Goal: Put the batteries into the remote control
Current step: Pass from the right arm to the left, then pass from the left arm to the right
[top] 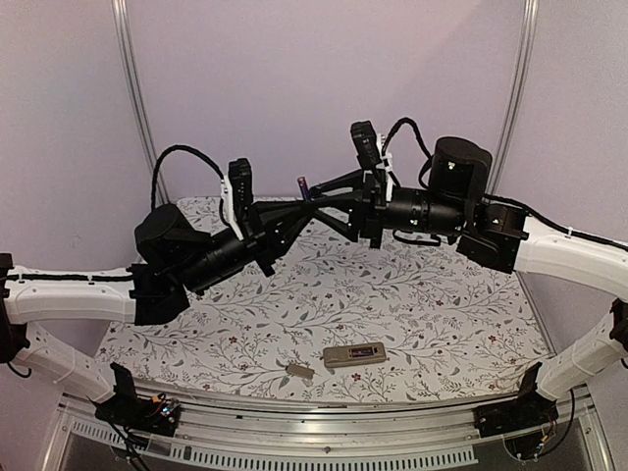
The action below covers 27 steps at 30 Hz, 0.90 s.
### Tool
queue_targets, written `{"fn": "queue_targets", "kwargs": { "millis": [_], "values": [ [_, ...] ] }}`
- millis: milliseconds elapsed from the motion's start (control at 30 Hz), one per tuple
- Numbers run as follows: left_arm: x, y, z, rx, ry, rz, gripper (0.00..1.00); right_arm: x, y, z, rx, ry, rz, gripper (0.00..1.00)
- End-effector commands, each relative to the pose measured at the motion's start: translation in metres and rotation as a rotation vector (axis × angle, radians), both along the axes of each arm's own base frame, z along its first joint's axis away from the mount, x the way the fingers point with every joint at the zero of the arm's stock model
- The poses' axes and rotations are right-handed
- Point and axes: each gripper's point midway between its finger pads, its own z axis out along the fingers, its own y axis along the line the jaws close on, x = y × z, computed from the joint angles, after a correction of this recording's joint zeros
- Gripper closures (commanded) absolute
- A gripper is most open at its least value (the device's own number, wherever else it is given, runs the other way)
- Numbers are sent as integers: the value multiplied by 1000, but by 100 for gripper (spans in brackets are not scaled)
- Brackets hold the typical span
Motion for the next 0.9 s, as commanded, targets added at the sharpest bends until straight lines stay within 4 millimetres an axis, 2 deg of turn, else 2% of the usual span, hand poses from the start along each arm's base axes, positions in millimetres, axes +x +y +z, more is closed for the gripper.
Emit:
{"fn": "queue_targets", "kwargs": {
  "millis": [0, 100, 167, 233, 333, 500, 600, 767, 867],
  "values": [
    [7, 4, -20, 95, 9, 66, 100, 3, -1, -4, -40, 13, -30, 56],
    [17, 8, -38, 186, 22, 139, 100, 8, -6, 1, -76, 21, -69, 47],
    [26, 13, -50, 265, 19, 215, 100, 19, -12, -1, -131, 64, -147, 43],
    [36, 20, -62, 357, -1, 317, 100, 32, -19, -1, -179, 126, -231, 42],
    [45, 27, -74, 459, -30, 404, 100, 44, -18, -15, -263, 241, -297, 42],
    [47, 29, -80, 498, -32, 419, 100, 50, -10, -49, -350, 386, -322, 42],
    [48, 26, -88, 526, -24, 410, 100, 46, -3, -49, -340, 420, -289, 41],
    [47, 19, -97, 560, -13, 383, 100, 40, 15, -65, -371, 468, -204, 40],
    [47, 18, -98, 563, -11, 375, 100, 41, 18, -74, -388, 482, -204, 45]
  ]
}}
